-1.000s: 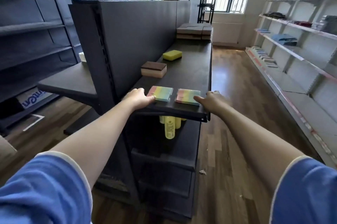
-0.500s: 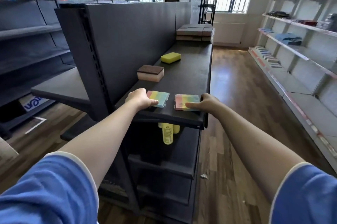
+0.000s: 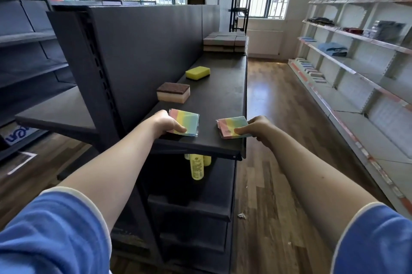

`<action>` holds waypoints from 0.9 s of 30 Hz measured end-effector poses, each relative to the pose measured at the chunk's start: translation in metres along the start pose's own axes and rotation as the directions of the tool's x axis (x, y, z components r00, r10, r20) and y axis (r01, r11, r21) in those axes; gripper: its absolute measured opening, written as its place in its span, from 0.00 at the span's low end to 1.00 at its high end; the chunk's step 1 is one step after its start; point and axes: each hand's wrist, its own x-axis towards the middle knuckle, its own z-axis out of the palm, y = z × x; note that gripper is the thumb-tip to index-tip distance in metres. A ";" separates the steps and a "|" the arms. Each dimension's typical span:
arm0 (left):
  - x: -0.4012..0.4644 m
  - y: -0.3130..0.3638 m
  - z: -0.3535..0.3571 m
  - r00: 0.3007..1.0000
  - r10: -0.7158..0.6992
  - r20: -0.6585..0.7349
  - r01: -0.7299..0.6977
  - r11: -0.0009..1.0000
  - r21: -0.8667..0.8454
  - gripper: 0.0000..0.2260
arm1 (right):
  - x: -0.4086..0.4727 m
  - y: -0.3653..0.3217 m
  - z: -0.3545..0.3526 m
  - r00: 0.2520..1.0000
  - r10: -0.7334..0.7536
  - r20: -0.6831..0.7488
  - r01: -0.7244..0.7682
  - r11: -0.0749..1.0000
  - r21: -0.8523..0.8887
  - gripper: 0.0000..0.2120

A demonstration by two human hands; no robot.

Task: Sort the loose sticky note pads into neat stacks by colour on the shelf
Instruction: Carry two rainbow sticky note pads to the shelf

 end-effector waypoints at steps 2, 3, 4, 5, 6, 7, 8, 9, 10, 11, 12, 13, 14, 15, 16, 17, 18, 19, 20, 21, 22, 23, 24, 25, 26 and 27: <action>0.001 0.000 0.001 0.999 0.033 0.029 -0.031 0.998 -0.046 0.19 | -0.002 0.002 -0.002 0.999 0.031 0.021 -0.032 0.998 0.055 0.25; 0.001 0.001 0.001 0.998 0.047 0.034 -0.044 0.996 -0.071 0.17 | -0.003 0.003 -0.004 0.998 0.045 0.037 -0.048 0.996 0.081 0.25; 0.000 0.002 0.001 0.998 0.057 0.038 -0.053 0.994 -0.100 0.15 | -0.004 0.003 -0.005 0.997 0.057 0.049 -0.062 0.993 0.102 0.24; 0.002 0.002 0.001 0.997 0.062 0.040 -0.057 0.990 -0.131 0.13 | -0.005 0.004 -0.006 0.996 0.064 0.058 -0.070 0.991 0.118 0.23; 0.003 0.002 0.001 0.997 0.063 0.038 -0.056 0.986 -0.158 0.11 | -0.006 0.005 -0.007 0.995 0.068 0.067 -0.077 0.988 0.132 0.21; 0.005 0.002 0.001 0.997 0.065 0.037 -0.058 0.981 -0.184 0.10 | -0.007 0.006 -0.008 0.995 0.067 0.068 -0.077 0.986 0.149 0.18; 0.004 0.002 0.001 0.997 0.067 0.044 -0.057 0.976 -0.209 0.09 | -0.008 0.007 -0.009 0.996 0.061 0.063 -0.071 0.983 0.170 0.15; 0.005 0.002 0.001 0.996 0.074 0.051 -0.060 0.969 -0.239 0.09 | -0.010 0.009 -0.011 0.997 0.052 0.055 -0.062 0.979 0.192 0.13; 0.005 0.003 0.002 0.995 0.082 0.055 -0.065 0.962 -0.267 0.08 | -0.012 0.011 -0.013 0.998 0.041 0.041 -0.049 0.976 0.214 0.12; 0.005 0.004 0.003 0.994 0.092 0.055 -0.072 0.953 -0.294 0.07 | -0.014 0.013 -0.015 0.999 0.025 0.024 -0.030 0.972 0.233 0.12; 0.006 0.005 0.005 0.994 0.098 0.052 -0.077 0.947 -0.313 0.06 | -0.017 0.016 -0.017 1.000 0.010 0.001 -0.010 0.968 0.251 0.14; 0.008 0.007 0.008 0.993 0.106 0.041 -0.087 0.941 -0.327 0.06 | -0.019 0.019 -0.019 1.000 -0.007 -0.024 0.013 0.963 0.269 0.15; 0.011 0.010 0.011 0.992 0.119 0.030 -0.102 0.935 -0.340 0.09 | -0.022 0.021 -0.021 0.999 -0.023 -0.049 0.036 0.958 0.285 0.15; 0.014 0.013 0.015 0.991 0.133 0.020 -0.117 0.928 -0.353 0.13 | -0.024 0.023 -0.024 0.997 -0.037 -0.072 0.058 0.950 0.308 0.15; 0.014 0.018 0.019 0.989 0.148 0.013 -0.133 0.921 -0.365 0.16 | -0.026 0.026 -0.027 0.995 -0.047 -0.092 0.076 0.939 0.335 0.15; 0.016 0.023 0.025 0.986 0.164 0.007 -0.150 0.914 -0.378 0.17 | -0.027 0.028 -0.031 0.992 -0.057 -0.111 0.093 0.929 0.357 0.16; 0.016 0.029 0.032 0.984 0.179 0.006 -0.163 0.906 -0.392 0.16 | -0.028 0.032 -0.035 0.989 -0.065 -0.130 0.110 0.920 0.376 0.17; 0.017 0.036 0.041 0.981 0.195 0.013 -0.172 0.896 -0.408 0.15 | -0.028 0.035 -0.041 0.986 -0.070 -0.149 0.123 0.916 0.382 0.18; 0.016 0.044 0.051 0.978 0.207 0.023 -0.178 0.889 -0.422 0.15 | -0.027 0.040 -0.048 0.983 -0.073 -0.168 0.132 0.918 0.374 0.19; 0.016 0.052 0.062 0.975 0.219 0.032 -0.184 0.882 -0.434 0.15 | -0.026 0.046 -0.057 0.979 -0.079 -0.186 0.141 0.927 0.347 0.18; 0.015 0.060 0.074 0.972 0.230 0.042 -0.188 0.876 -0.444 0.15 | -0.025 0.052 -0.066 0.974 -0.092 -0.207 0.153 0.940 0.304 0.18; 0.017 0.068 0.086 0.969 0.240 0.058 -0.187 0.868 -0.460 0.15 | -0.023 0.059 -0.077 0.968 -0.109 -0.226 0.167 0.951 0.259 0.16; 0.018 0.076 0.099 0.965 0.249 0.081 -0.181 0.858 -0.481 0.15 | -0.021 0.067 -0.088 0.964 -0.124 -0.235 0.179 0.956 0.231 0.14; 0.020 0.085 0.113 0.961 0.258 0.105 -0.172 0.846 -0.505 0.14 | -0.017 0.076 -0.101 0.963 -0.132 -0.236 0.186 0.955 0.229 0.13; 0.022 0.094 0.127 0.957 0.264 0.124 -0.163 0.837 -0.522 0.14 | -0.013 0.085 -0.113 0.965 -0.125 -0.233 0.182 0.952 0.245 0.12; 0.025 0.103 0.142 0.954 0.266 0.140 -0.156 0.837 -0.525 0.13 | -0.009 0.093 -0.127 0.967 -0.107 -0.230 0.169 0.949 0.267 0.12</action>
